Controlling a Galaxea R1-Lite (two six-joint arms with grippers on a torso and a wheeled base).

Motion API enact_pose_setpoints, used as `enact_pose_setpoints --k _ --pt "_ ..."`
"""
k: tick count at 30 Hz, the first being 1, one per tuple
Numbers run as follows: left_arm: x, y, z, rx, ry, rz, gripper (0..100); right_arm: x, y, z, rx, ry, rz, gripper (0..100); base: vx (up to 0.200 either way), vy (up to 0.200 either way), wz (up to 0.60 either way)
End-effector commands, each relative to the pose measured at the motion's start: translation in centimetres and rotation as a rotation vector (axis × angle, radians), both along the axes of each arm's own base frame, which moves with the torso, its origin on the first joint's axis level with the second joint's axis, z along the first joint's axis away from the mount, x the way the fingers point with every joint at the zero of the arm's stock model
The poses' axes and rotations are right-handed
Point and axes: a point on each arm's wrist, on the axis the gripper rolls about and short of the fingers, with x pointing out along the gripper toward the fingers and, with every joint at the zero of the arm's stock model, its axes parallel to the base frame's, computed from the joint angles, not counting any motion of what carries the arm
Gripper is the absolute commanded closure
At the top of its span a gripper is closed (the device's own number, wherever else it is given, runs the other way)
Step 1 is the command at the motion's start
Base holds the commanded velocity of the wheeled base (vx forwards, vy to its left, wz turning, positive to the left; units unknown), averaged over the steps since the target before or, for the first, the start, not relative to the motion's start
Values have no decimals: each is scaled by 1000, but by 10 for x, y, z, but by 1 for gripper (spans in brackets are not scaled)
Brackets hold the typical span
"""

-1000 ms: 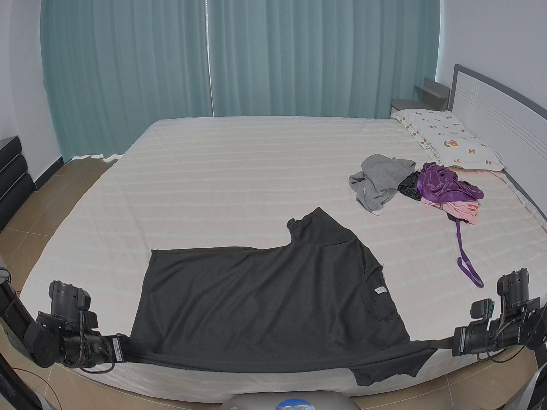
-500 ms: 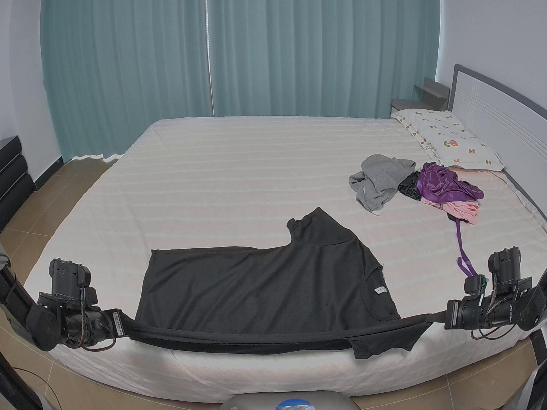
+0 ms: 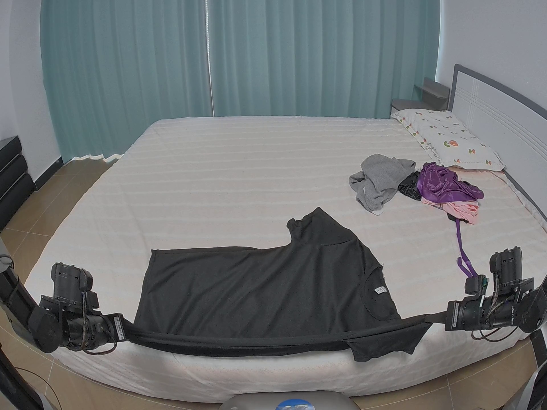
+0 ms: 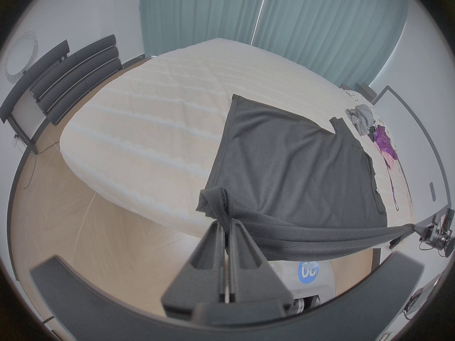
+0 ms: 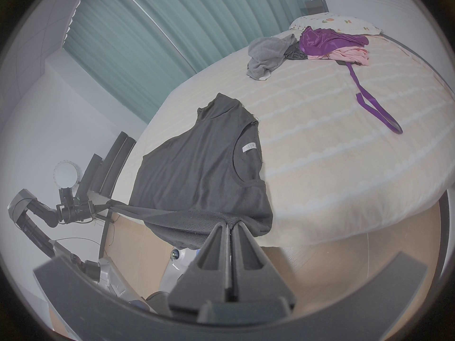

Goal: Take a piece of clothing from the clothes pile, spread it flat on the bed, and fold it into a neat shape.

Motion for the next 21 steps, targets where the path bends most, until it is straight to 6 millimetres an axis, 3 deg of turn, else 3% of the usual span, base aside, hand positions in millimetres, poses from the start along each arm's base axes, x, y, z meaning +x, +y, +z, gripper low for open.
enact_pose_setpoints --k 1,15,21 --pt "13 1 -1 -8 -14 1 100 13 2 -5 -15 9 -7 100 0 0 0" --pt "46 -1 -14 -6 -2 -5 100 66 13 -22 -7 24 -63 100 0 0 0" --pt "43 0 -12 -3 -2 -1 100 62 13 -12 1 -2 -66 100 0 0 0"
